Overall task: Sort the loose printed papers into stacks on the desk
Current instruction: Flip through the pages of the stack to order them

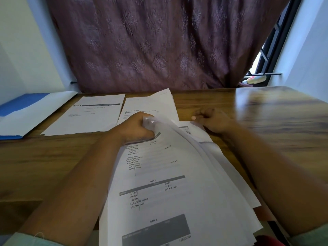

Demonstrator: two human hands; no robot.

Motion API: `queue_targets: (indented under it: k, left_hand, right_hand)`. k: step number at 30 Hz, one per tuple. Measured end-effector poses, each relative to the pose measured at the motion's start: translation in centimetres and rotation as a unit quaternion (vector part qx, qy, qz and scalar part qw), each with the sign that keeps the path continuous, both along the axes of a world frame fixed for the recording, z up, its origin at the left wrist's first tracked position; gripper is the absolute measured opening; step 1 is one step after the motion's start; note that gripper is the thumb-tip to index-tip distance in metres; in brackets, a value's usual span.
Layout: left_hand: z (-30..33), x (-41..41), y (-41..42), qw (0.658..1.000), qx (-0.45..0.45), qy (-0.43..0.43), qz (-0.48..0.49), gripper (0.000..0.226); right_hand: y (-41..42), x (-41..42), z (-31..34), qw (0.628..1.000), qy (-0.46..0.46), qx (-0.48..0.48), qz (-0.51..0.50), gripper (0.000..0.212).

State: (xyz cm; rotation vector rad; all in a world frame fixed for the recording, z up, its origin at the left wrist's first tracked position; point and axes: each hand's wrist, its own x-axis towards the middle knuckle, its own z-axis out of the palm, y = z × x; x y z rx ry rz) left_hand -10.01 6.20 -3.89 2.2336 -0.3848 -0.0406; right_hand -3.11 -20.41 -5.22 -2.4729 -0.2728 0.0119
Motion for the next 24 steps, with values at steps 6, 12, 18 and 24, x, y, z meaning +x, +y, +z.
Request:
queue_targets:
  k: [6, 12, 18, 24]
  left_hand:
    - [0.2, -0.2, 0.0, 1.000, -0.002, -0.006, -0.005, 0.026]
    - [0.2, -0.3, 0.0, 1.000, -0.008, -0.013, -0.011, 0.026]
    - [0.0, 0.0, 0.2, 1.000, -0.009, -0.014, -0.016, 0.026]
    - [-0.2, 0.4, 0.4, 1.000, -0.021, -0.008, -0.014, 0.031]
  right_hand:
    - [0.1, 0.2, -0.2, 0.985, -0.035, -0.166, 0.033, 0.054]
    - [0.0, 0.6, -0.7, 0.992, -0.021, -0.120, 0.021, 0.040]
    - [0.3, 0.1, -0.7, 0.990, -0.123, 0.067, -0.003, 0.013]
    - [0.2, -0.5, -0.3, 0.982, -0.137, 0.130, -0.021, 0.017]
